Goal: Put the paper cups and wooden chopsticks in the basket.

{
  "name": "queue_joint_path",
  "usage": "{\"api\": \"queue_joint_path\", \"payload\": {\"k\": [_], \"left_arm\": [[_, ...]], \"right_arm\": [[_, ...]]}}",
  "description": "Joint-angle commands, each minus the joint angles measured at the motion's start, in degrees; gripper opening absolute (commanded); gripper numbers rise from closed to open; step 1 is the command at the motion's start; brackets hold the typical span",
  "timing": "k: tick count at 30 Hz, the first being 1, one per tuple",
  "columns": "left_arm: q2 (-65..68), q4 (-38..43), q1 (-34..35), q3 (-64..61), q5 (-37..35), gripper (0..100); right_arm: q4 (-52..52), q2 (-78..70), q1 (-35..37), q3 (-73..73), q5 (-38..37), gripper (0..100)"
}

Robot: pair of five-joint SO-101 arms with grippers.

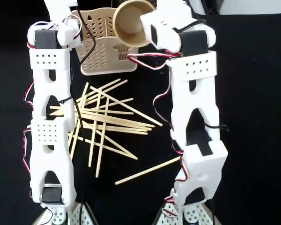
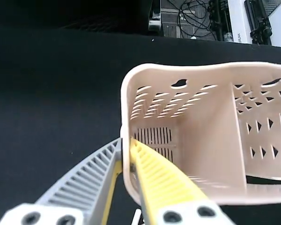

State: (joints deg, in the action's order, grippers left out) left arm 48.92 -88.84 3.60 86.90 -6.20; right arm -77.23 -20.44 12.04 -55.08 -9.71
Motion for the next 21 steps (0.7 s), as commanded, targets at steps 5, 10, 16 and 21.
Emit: {"api": "queue_joint_path", "payload": {"k": [5,10,16,21], "left_arm": [[-0.79,-8.88,0.13,2.42,-1.76,3],[-0.18,-5.27,2.68,1.36,2.73,3],[3.78,-3.52,3.30,-1.80,7.56,3],[5.19,-6.95,3.30,1.63,7.74,3]], "right_arm": [[-1.76,7.34,-0.18,-2.86,0.18,1.2],[-2.11,8.13,-0.26,-2.42,0.18,1.2],[-3.25,7.87,1.23,-2.15,0.26,1.2],[-2.90,7.69,3.87,-0.57,0.18,1.2]]}}
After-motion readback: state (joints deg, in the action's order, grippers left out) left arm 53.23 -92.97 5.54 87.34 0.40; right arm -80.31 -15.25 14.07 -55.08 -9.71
